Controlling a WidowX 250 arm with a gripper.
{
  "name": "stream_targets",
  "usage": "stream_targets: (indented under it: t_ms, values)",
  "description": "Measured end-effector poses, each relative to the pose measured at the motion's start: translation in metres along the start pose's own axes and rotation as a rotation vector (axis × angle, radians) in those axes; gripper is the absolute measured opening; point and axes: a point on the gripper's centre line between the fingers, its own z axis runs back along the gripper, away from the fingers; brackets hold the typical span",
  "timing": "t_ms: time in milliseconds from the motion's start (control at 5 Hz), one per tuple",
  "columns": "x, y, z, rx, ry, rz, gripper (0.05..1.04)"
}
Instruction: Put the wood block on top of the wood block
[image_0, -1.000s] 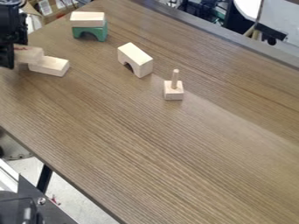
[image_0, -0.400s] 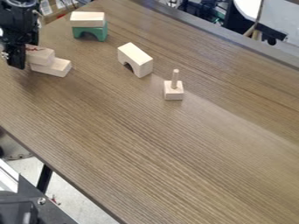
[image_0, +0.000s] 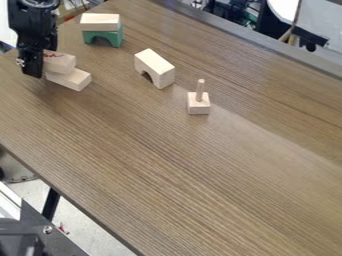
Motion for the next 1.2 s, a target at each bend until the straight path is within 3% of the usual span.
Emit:
stream_targets:
  t_ms: [200,400,600,800,1000,1200]
  values:
    - [-0.004,-0.002,0.002,-0.005,-0.014,0.011,0.639]
    - [0.000,-0.006,0.004,-0.024,-0.069,0.053,0.931]
    - [0.002,-0.007,0.004,-0.036,-0.089,0.079,1.001]
    - [0.002,-0.007,0.003,-0.035,-0.091,0.084,1.001]
    - [0.005,-0.015,0.026,-0.065,-0.055,0.121,1.001]
    - [0.014,-0.031,0.071,-0.122,0.002,0.171,1.001]
